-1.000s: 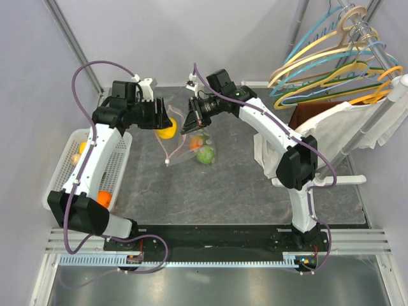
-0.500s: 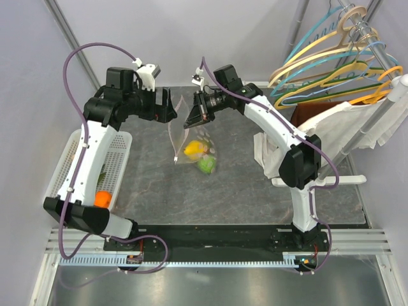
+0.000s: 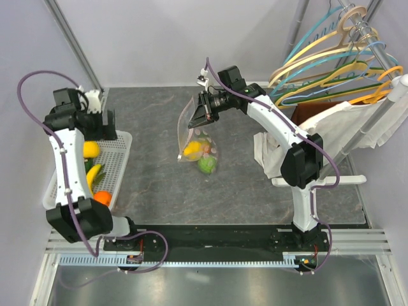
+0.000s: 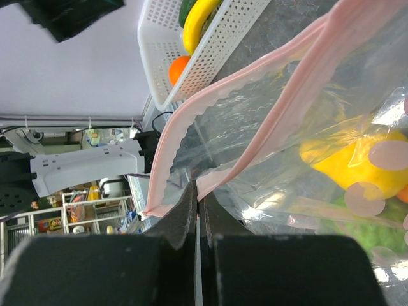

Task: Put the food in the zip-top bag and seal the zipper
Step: Adjust the bin at the center of the board.

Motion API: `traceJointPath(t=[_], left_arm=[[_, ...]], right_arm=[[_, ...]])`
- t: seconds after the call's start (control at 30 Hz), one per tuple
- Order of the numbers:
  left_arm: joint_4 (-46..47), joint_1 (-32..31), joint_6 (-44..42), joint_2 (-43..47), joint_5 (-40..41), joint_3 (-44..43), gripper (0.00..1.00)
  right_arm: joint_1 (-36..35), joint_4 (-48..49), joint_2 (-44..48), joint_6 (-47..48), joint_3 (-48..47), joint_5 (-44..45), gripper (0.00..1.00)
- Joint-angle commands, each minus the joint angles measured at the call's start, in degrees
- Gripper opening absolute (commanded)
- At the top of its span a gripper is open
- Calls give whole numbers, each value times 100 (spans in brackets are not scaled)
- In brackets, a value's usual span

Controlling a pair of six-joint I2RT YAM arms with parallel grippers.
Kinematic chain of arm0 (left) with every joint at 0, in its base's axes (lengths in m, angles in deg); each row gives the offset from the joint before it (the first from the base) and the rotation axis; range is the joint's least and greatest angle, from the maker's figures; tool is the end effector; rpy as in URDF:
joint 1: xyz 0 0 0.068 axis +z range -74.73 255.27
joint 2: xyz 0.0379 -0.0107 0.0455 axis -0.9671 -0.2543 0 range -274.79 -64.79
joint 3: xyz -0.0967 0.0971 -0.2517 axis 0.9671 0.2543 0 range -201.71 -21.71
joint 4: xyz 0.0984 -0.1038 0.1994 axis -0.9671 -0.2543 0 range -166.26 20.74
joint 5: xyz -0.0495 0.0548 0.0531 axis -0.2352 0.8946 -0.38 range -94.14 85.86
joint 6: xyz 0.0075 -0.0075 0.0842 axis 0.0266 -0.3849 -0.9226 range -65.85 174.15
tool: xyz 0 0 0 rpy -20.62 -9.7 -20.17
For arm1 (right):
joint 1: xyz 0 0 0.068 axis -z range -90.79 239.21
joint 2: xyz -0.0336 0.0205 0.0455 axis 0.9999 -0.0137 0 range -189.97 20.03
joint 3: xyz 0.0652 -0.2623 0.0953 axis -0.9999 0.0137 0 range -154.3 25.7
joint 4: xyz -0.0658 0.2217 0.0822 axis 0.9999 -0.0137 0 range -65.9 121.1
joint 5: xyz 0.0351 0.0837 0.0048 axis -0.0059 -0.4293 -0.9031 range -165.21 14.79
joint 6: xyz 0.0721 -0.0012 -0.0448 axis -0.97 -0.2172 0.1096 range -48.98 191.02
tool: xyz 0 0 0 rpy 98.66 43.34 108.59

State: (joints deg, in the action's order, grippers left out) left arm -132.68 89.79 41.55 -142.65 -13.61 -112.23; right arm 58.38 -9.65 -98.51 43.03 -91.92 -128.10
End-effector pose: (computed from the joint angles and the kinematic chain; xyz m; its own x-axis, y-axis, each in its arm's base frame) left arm 0.2586 0.0542 0.3796 -0.7637 0.0244 -0.6451 0.0204 0.9997 0.0136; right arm 0.3735 0.2922 0.3351 -0.8893 -0.2010 -0.4109 -0.4569 0.3477 0.8187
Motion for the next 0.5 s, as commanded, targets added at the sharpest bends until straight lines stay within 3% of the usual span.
traceJointPath(t=[0.0,0.13,0.23,0.47], left_arm=[[-539,709,-1566,-9,-336,745,93],[-725,955,-2237,227,-266,1964,91],[-620,1061,-2387,412,-73,2720,99],[-110,1149,-2388,545,323,3471,100]], right_arm=[[-2,-3,376,188,38,24,0],[-2,-73,393,311,64,94,0],[-11,-108,384,347,117,138,0],[-20,-108,375,329,90,138,0]])
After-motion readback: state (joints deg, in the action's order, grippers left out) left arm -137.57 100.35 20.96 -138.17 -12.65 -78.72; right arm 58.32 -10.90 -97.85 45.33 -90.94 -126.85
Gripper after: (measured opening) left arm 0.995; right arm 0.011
